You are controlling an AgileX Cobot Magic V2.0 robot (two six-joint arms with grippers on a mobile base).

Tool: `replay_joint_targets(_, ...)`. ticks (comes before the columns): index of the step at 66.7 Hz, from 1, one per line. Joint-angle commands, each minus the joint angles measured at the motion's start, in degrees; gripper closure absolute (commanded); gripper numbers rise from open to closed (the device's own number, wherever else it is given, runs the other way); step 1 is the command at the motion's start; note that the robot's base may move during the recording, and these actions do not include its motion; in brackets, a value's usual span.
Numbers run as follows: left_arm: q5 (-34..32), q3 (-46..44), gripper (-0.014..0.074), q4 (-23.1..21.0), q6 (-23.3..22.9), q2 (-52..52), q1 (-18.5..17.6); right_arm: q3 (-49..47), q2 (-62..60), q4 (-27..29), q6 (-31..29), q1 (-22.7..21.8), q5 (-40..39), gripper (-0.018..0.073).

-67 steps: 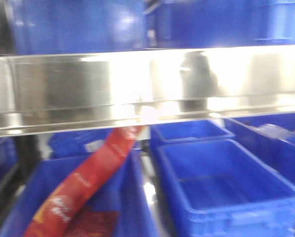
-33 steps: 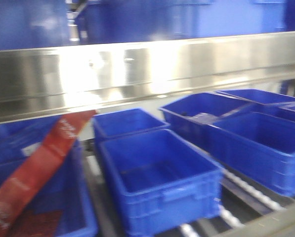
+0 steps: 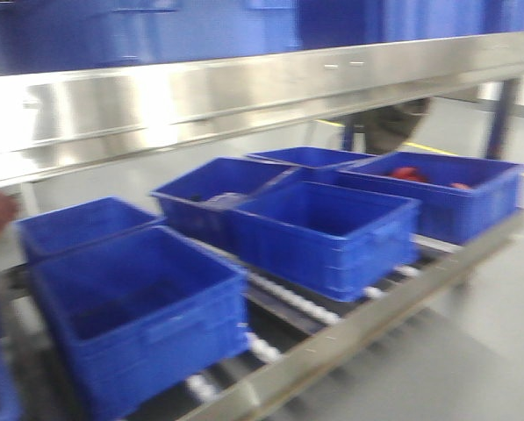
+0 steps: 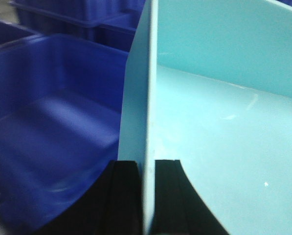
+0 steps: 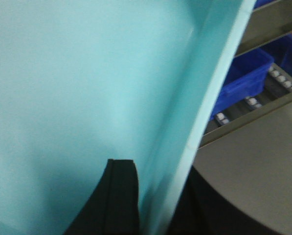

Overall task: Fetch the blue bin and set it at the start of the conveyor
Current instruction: 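Drive the base away from the rack carrying the bin in both grippers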

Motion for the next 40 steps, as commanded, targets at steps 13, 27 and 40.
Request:
replay_joint_targets(13, -3.6, -0.7, 0.0708, -0.9, -0.9, -1.0, -0.3, -0.4, -0.7, -0.2, -2.3, -0.1, -4.5, 0.0711)
replay_joint_targets(27, -3.6, -0.7, 0.0708, -0.9, -0.9, -1.0, -0.3, -0.4, -0.7, -0.2, -2.3, -0.1, -4.5, 0.0711)
replay_joint_targets(40, -3.6, -0.7, 0.0708, -0.9, -0.9, -1.0, -0.3, -0.4, -0.7, -0.2, -2.3, -0.1, -4.5, 0.0711)
